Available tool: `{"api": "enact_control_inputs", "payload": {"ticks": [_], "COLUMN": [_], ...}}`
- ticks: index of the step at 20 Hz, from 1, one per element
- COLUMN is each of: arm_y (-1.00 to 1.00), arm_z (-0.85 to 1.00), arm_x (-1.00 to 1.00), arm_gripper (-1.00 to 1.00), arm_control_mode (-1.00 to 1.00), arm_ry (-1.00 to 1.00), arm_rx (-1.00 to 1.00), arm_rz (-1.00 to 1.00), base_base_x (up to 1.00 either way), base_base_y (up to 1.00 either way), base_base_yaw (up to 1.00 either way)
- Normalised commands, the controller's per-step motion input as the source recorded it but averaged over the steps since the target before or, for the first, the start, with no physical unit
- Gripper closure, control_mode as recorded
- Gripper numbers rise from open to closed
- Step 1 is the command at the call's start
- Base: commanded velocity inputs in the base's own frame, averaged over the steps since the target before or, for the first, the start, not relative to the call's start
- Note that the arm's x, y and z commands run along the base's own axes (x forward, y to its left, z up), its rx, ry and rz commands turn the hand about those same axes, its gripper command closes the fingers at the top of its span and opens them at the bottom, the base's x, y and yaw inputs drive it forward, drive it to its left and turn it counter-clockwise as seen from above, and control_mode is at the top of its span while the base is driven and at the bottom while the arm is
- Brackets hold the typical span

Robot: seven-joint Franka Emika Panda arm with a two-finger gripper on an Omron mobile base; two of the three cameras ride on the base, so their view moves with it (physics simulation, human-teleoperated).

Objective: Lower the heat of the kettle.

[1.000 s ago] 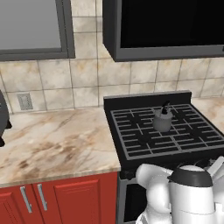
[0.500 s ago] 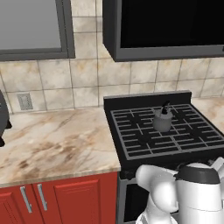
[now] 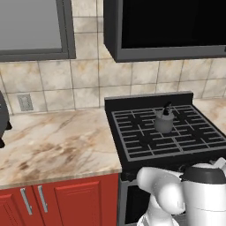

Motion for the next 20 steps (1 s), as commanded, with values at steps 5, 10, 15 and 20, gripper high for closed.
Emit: {"api": "enact_control_inputs", "payload": {"ticks": [5, 10, 15, 20], "arm_y": [0.0, 0.0, -0.11, -0.12], "arm_z": [-0.08, -0.1, -0.12, -0.13], "arm_x": [0.11, 0.09, 0.01, 0.0], "arm_gripper": [-1.0, -1.0, -1.0, -1.0], "arm_control_mode": [-1.0, -1.0, -1.0, -1.0], "arm_ry": [0.0, 0.0, 0.0, 0.0], "arm_rx": [0.01, 0.02, 0.06, 0.06], "arm_rz": [0.0, 0.0, 0.0, 0.0], "base_base_x": [0.0, 0.0, 0.0, 0.0], "base_base_y": [0.0, 0.0, 0.0, 0.0], "base_base_yaw": [0.0, 0.0, 0.0, 0.0]}}
